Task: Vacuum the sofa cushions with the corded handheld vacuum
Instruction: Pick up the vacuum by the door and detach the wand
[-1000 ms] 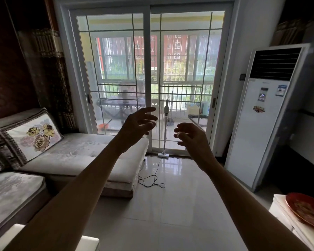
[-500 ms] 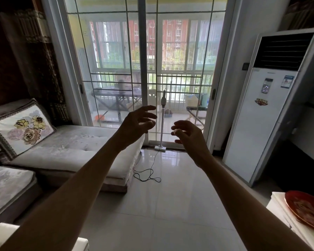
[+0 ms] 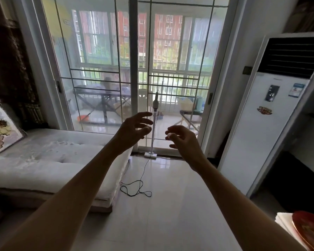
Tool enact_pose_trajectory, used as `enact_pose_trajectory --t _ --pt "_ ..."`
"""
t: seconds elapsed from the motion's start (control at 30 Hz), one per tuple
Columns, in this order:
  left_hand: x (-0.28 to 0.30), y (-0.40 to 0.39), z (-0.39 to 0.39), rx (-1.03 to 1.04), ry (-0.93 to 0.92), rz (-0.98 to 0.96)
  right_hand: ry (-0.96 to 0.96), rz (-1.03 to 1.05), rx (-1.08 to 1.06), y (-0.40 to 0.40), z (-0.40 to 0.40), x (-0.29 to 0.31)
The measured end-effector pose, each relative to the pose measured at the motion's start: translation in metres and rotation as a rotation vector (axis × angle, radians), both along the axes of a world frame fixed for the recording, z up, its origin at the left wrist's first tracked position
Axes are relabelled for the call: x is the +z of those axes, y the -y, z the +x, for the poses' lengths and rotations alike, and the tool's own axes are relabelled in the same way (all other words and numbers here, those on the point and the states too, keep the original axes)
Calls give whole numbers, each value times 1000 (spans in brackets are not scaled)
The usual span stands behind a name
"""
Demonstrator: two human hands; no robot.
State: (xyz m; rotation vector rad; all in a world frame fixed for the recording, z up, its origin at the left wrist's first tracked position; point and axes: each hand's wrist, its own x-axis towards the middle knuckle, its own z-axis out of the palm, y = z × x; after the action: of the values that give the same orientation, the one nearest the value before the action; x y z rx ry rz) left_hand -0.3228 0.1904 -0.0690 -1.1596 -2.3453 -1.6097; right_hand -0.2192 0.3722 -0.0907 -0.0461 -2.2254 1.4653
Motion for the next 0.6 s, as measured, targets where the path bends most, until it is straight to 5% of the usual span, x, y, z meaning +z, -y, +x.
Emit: enact_pose_trajectory --t 0.6 --pt "-19 -174 -311 23 8 -61 -20 -69 6 -187 -312 -20"
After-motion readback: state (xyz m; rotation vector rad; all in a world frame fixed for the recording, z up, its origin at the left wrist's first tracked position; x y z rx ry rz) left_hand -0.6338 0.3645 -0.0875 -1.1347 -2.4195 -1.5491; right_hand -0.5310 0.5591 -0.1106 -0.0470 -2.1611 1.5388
